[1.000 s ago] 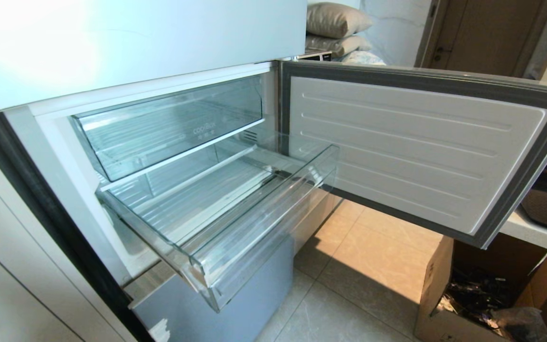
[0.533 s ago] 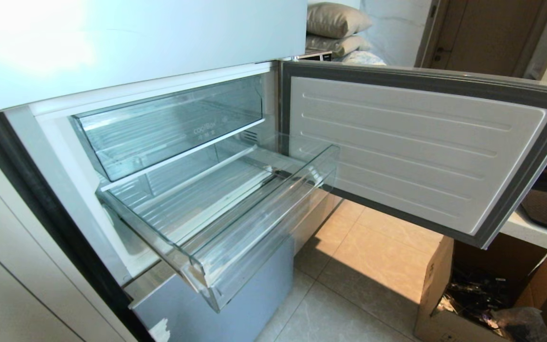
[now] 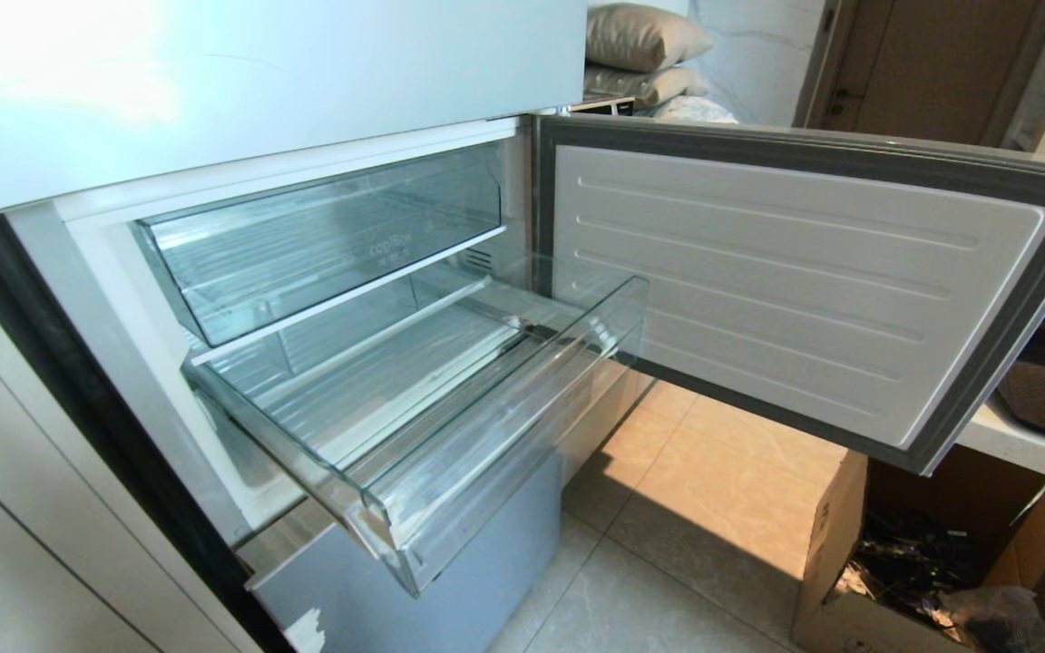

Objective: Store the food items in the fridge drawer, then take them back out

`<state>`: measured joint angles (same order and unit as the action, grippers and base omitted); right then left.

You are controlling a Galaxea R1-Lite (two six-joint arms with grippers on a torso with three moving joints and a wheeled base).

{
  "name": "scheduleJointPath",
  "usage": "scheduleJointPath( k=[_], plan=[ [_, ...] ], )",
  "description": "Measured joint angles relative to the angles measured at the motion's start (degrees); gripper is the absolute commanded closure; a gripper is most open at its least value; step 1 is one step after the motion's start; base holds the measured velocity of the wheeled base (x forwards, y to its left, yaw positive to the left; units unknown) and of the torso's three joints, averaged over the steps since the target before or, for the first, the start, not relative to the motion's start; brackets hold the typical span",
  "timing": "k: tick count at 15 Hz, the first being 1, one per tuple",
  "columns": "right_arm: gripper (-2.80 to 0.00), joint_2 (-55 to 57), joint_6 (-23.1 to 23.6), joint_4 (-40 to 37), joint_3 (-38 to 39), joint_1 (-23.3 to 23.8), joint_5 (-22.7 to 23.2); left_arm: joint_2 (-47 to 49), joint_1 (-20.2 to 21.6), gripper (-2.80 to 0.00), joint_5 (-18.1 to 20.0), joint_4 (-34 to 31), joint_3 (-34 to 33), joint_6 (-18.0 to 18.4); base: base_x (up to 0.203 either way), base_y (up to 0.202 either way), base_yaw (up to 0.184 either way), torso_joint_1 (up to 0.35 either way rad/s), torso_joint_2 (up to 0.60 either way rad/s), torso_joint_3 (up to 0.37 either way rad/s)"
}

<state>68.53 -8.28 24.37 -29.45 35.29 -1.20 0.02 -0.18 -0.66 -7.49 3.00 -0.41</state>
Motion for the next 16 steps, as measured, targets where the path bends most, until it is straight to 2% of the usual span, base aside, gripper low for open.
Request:
scheduleJointPath(
  k=[3, 7, 9, 16],
  plan=[
    [-2.80, 7.2, -0.2, 6.9, -1.8, 0.9, 0.9, 0.0, 0.0, 0.00, 0.0, 0.0, 0.0, 0.0, 0.000, 0.000, 0.000, 0.000, 0.00, 0.000],
    [-2.80, 18.0, -0.1, 23.3, -3.2, 1.4, 5.7, 0.0, 0.0, 0.00, 0.0, 0.0, 0.0, 0.0, 0.000, 0.000, 0.000, 0.000, 0.00, 0.000],
    [-2.80, 22.4, 0.1, 28.9, -4.6, 2.8, 7.0, 0.0, 0.0, 0.00, 0.0, 0.0, 0.0, 0.0, 0.000, 0.000, 0.000, 0.000, 0.00, 0.000],
    [-2.80, 35.5, 2.5, 31.4, -13.6, 5.8, 8.5, 0.0, 0.0, 0.00, 0.0, 0.0, -0.1, 0.0, 0.000, 0.000, 0.000, 0.000, 0.00, 0.000]
  ],
)
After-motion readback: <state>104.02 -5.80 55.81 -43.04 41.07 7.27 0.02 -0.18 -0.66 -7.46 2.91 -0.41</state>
